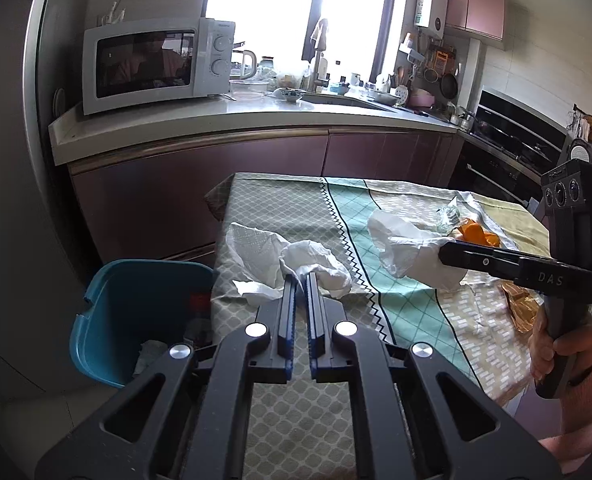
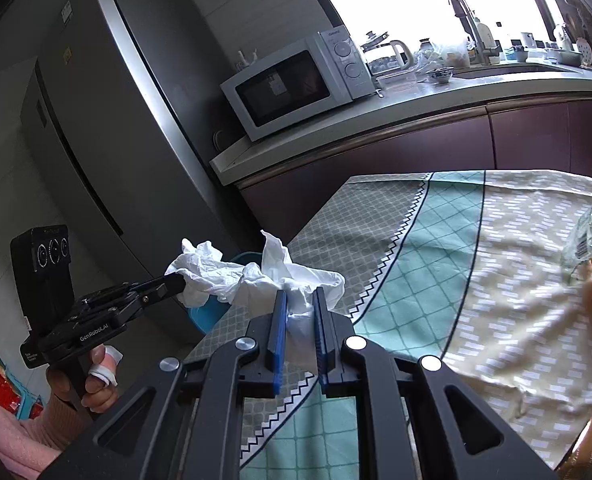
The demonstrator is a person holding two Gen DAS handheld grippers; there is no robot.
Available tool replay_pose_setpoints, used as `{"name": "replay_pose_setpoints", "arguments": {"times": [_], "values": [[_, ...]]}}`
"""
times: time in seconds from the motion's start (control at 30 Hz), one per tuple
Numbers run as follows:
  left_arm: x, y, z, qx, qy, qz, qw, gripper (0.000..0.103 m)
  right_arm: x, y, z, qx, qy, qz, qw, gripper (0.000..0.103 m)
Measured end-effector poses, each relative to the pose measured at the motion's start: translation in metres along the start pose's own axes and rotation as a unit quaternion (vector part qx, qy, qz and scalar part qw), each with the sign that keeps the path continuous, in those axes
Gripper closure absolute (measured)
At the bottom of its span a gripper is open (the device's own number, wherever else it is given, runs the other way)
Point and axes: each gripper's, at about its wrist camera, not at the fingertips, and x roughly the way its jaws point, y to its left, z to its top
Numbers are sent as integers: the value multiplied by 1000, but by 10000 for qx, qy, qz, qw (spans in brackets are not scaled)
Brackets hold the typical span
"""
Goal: Collect trash
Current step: 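Carry both white tissues with both grippers over the teal bin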
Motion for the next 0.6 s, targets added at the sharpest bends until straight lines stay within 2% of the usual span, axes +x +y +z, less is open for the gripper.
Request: {"name": "replay_pose_setpoints", "arguments": {"times": [0.6], "values": [[-20, 50, -9, -305, -81, 421, 9986, 97, 56, 43, 14, -272, 375, 392, 9982, 91]]}}
